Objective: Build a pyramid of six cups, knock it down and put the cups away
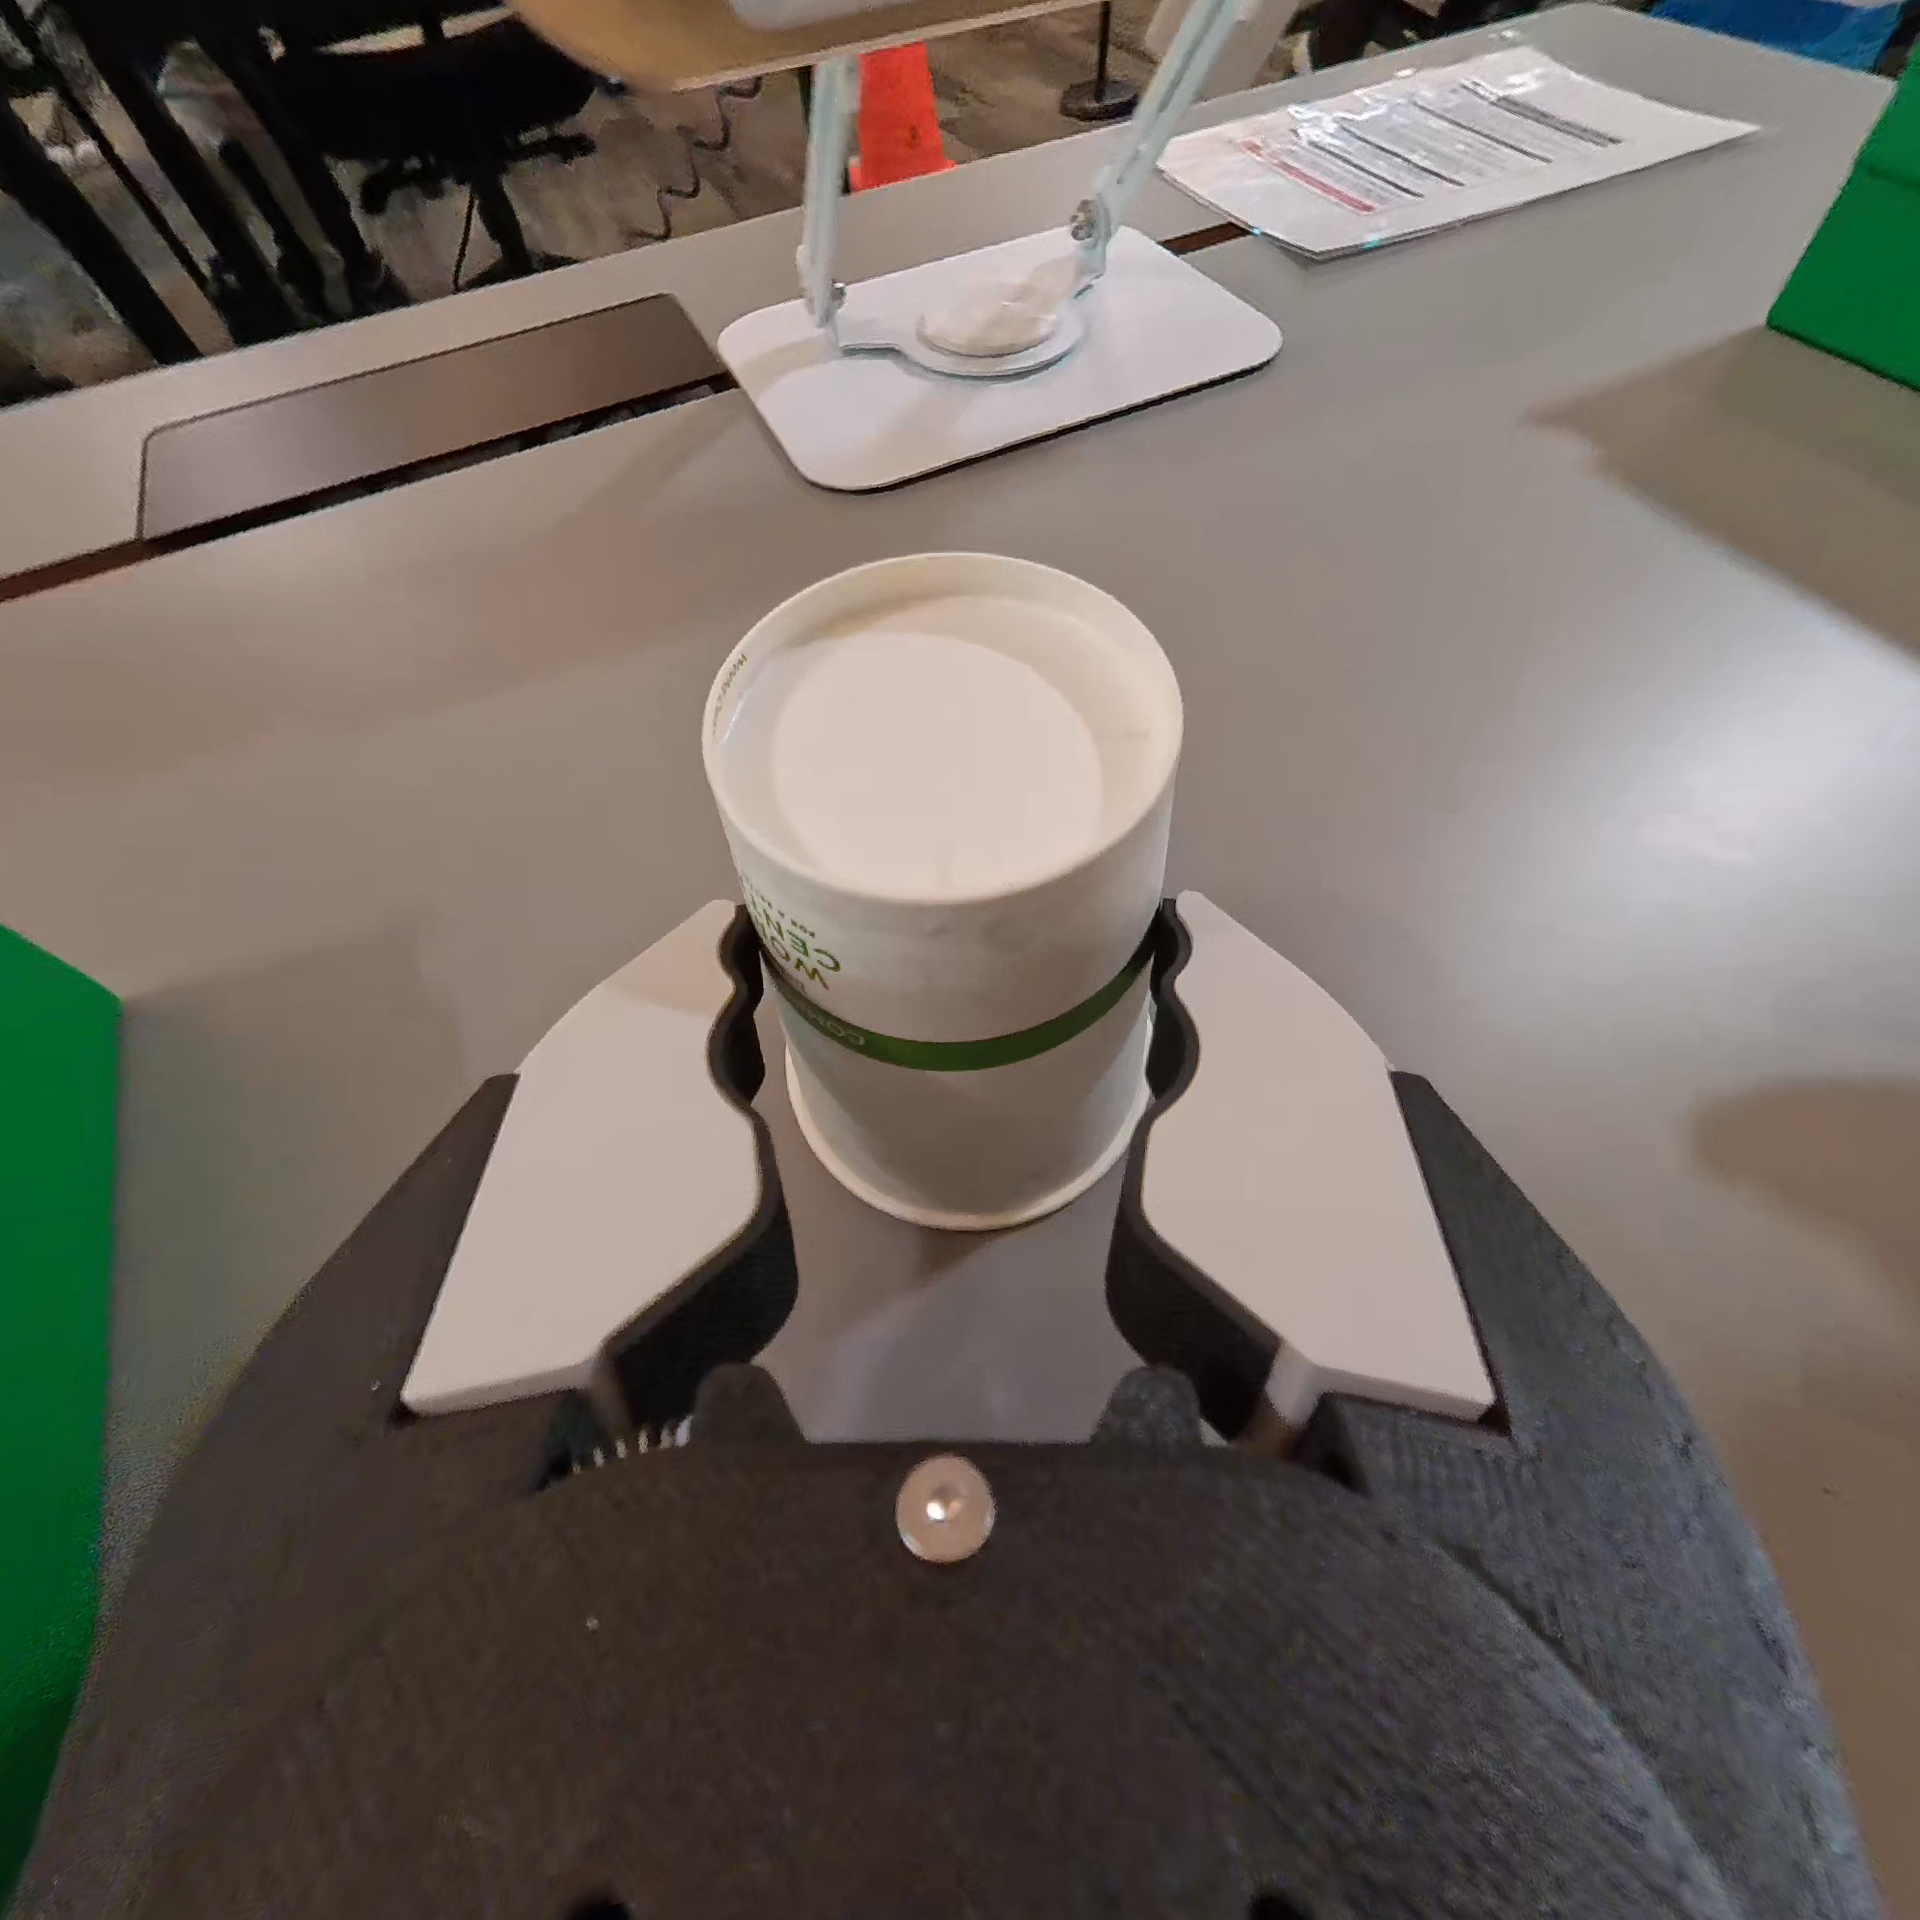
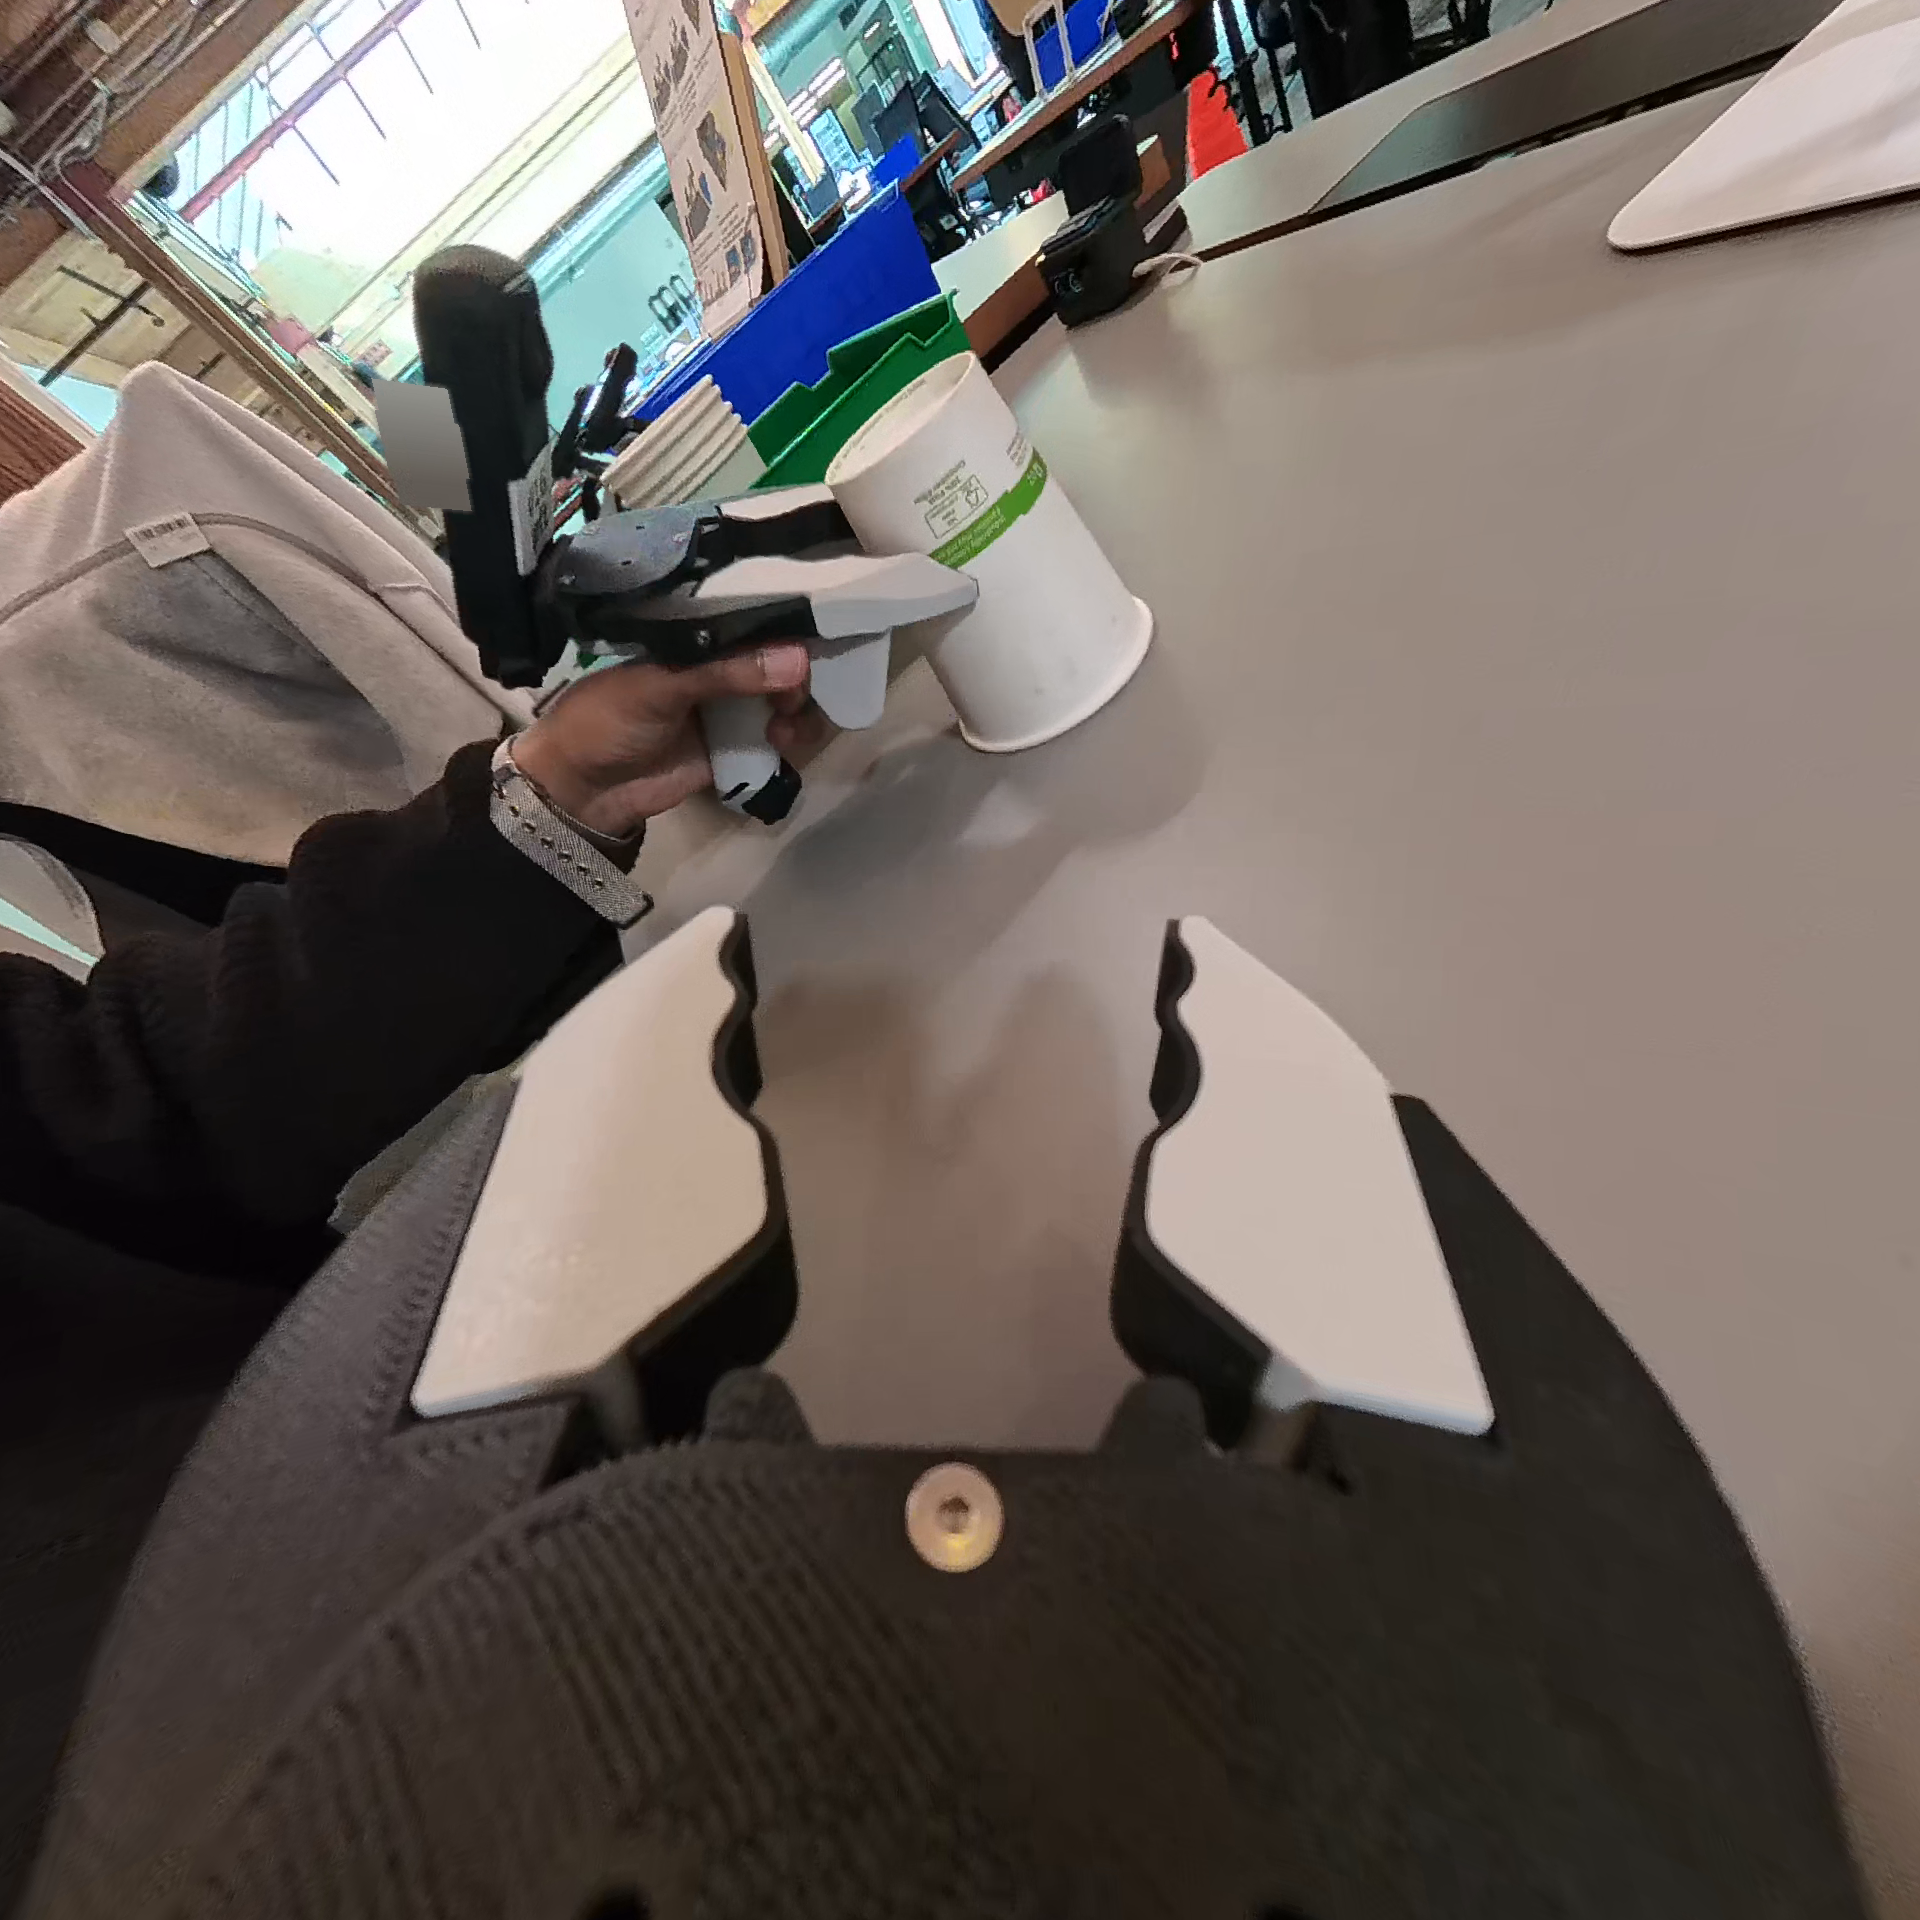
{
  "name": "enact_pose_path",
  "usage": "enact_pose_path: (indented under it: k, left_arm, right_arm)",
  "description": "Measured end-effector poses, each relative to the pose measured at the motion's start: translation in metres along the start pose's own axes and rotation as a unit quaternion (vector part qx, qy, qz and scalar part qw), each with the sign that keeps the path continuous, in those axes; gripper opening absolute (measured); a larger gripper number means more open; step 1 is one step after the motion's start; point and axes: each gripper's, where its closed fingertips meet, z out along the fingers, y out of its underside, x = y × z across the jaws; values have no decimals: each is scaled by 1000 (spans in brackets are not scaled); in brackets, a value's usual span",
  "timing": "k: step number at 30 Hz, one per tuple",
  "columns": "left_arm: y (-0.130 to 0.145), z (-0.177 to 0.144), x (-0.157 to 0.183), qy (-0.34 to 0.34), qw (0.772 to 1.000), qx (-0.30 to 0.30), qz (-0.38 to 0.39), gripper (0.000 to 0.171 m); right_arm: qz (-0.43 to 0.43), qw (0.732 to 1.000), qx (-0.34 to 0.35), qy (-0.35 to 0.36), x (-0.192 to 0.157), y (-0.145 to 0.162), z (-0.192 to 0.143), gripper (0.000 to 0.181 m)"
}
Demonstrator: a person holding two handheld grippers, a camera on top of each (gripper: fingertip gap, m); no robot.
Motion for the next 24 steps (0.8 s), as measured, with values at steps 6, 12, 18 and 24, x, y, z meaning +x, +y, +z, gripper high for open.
enact_pose_path:
  k: [6, 12, 18, 24]
  left_arm:
    - [-2, -1, 11, -5, 999, 1, 38, 75]
    - [5, 0, 7, 2, 1000, -8, 19, 76]
    - [14, 4, 7, -9, 998, -25, 51, 81]
    - [13, 3, 7, -5, 999, -23, 40, 81]
  right_arm:
    - [6, 1000, -4, -8, -2, 1, 2, 75]
    - [0, 1000, -10, -8, -3, 3, 4, 75]
    - [1, 1000, -14, -11, -4, 4, 6, 75]
    - [2, 1000, -16, -16, -7, 5, 6, 75]
